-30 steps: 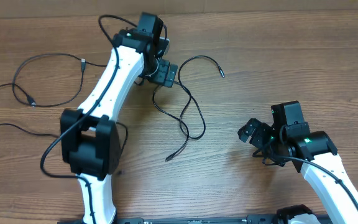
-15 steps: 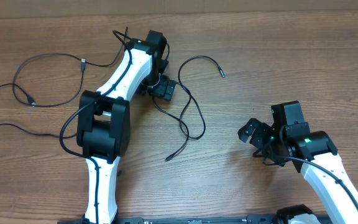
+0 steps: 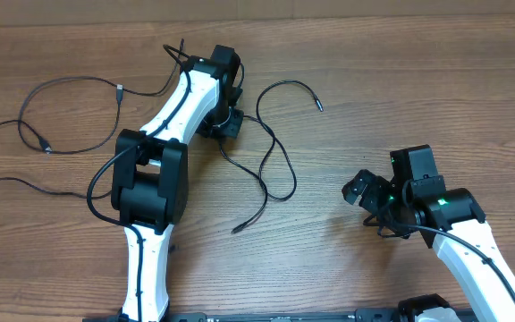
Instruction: Untangle cables
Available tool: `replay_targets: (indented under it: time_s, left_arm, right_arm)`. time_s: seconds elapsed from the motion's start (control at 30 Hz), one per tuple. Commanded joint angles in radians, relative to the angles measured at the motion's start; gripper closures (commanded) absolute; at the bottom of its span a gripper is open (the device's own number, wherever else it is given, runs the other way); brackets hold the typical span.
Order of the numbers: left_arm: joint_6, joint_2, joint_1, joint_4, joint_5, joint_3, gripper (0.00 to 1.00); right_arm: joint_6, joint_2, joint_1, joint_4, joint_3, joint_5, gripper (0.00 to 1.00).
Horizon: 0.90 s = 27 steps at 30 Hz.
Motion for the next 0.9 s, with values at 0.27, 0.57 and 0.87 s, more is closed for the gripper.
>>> replay_targets:
  time_s: [0.27,0.57,0.87]
  left_arm:
    - [-0.105,-0.190,0.009,-0.116,-0.019,0.471,0.96]
    - [-0.159,-0.438,0.006,-0.092,-0.004,0.756,0.96]
    - [-0.111,-0.595,0.006,-0.183,0.032,0.761,0.96]
  right_arm:
    - [-0.008,0.001,-0.002,0.003,0.031,-0.004,0.00]
    - [-0.008,0.001,-0.002,0.000,0.031,-0.005,0.00]
    - [-0.008,0.001,-0.002,-0.016,0.031,-0.013,0.00]
